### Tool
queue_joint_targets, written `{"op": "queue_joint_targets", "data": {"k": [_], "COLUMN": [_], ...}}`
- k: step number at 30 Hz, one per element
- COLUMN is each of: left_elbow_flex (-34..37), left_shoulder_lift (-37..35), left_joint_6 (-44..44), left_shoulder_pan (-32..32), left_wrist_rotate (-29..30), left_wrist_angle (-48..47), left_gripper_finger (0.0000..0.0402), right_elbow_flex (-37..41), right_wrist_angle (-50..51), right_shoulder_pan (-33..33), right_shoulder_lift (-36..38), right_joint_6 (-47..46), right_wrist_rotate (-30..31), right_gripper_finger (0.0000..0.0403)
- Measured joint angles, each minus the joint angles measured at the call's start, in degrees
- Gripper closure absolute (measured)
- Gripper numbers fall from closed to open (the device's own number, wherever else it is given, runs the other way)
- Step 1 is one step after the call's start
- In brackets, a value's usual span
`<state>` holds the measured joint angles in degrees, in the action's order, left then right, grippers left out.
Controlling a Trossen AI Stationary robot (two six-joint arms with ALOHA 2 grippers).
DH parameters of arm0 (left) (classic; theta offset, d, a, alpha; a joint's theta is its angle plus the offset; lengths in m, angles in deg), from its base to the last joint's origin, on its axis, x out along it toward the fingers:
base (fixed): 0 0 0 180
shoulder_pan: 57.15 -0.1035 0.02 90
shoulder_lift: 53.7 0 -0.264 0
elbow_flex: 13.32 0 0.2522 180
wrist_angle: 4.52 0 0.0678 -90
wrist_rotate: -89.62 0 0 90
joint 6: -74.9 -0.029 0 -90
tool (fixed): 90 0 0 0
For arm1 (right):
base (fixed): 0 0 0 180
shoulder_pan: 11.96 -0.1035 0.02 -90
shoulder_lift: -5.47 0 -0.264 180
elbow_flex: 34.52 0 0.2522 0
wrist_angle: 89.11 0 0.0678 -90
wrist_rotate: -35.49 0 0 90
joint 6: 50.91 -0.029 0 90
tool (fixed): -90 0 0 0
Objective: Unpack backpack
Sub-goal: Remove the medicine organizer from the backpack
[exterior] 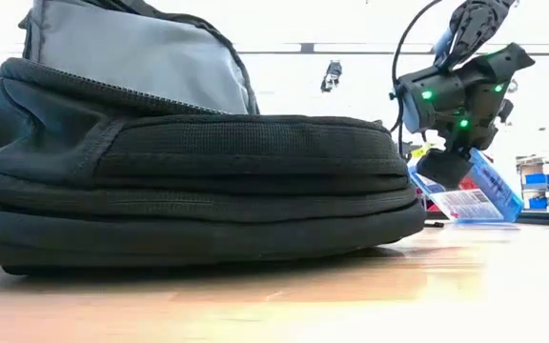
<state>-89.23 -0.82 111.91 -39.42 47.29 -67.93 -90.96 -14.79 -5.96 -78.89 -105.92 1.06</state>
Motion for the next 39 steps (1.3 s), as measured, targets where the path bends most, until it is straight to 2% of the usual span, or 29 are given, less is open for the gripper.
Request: {"op": "queue_joint_targets", "data": {"k": [11, 19, 31, 39], "left_elbow_flex": [0.00, 0.00, 0.59, 0.85], "left_shoulder_lift": [-0.38, -0.32, 2.03, 3.01], "left_joint_6": [-0.07, -0.07, 0.07, 0.09], "left_shoulder_pan": [0.02, 0.07, 0.04, 0.00], "left_wrist_rotate": [-0.60, -0.64, -1.69, -2.15], "left_wrist_angle": [-0.33, -0.30, -0.54, -0.96], "left_gripper_finger": [0.0400, 0.0400, 0.0400, 0.0400], "right_elbow_flex": [-0.02, -3.28, -8.94, -9.53], "right_wrist_angle": [-0.01, 0.46, 1.15, 1.38], "right_shoulder_pan": [0.04, 0.04, 0.70, 1.88], "right_shoulder_lift": [0.49, 3.56, 5.95, 5.97], "right_joint_6": [0.16, 4.72, 14.07, 13.80], "right_wrist_rotate": [-0.06, 1.07, 2.10, 2.04], "right_gripper_finger": [0.0116, 0.0072, 0.0081, 0.0082]}}
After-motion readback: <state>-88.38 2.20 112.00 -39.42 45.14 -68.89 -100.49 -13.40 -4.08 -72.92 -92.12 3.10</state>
